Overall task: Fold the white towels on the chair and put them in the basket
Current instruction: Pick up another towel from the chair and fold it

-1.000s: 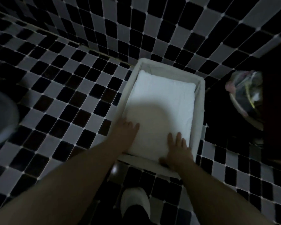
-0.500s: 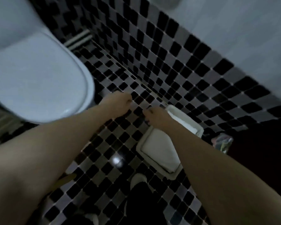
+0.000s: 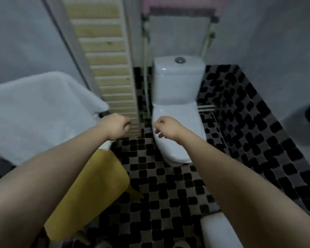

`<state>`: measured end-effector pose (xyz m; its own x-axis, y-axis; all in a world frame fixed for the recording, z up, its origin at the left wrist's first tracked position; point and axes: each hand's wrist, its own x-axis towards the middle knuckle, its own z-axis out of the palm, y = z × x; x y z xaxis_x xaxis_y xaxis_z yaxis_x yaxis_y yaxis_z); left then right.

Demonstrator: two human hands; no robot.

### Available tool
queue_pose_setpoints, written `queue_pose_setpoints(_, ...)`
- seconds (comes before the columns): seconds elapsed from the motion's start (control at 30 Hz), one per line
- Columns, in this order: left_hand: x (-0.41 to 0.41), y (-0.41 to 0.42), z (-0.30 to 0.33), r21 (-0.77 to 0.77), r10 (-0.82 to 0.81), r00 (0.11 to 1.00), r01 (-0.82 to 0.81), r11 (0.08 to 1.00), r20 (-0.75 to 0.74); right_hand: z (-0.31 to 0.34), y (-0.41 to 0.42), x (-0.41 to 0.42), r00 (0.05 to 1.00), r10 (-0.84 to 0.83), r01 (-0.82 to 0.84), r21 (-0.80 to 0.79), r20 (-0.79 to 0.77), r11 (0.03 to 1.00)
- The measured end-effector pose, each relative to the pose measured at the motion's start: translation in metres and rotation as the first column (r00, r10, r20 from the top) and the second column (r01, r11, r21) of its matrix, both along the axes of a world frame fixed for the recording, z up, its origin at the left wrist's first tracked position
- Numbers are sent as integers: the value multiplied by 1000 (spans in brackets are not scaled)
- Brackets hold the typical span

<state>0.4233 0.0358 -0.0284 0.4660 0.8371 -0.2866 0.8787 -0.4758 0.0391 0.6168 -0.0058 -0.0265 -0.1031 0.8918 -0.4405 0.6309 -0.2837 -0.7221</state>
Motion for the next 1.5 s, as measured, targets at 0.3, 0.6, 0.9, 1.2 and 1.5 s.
queue_pose_setpoints(0.3, -279, -19, 37, 111, 460, 859, -492, 864, 225, 47, 49, -256, 947, 322, -321, 136, 13, 937)
queue_pose_setpoints(0.6, -405, -8, 19, 72, 638, 650, -721, 689, 413, 42, 83, -405, 866, 492, -499, 223, 92, 837)
queue_pose_setpoints(0.9, -446, 70, 21, 69, 734, 588, -794, 604, 341, 39, 186, -474, 779, 606, -623, 311, 163, 717)
queue_pose_setpoints(1.2, -460, 109, 7, -88, 910, 371, -916, 392, 186, 2, 254, -524, 447, 709, -867, 71, 545, 493)
queue_pose_setpoints(1.5, -470, 129, -5, -310, 919, 117, -919, 244, 375, -15, 273, -529, 708, 640, -700, 182, 299, 690)
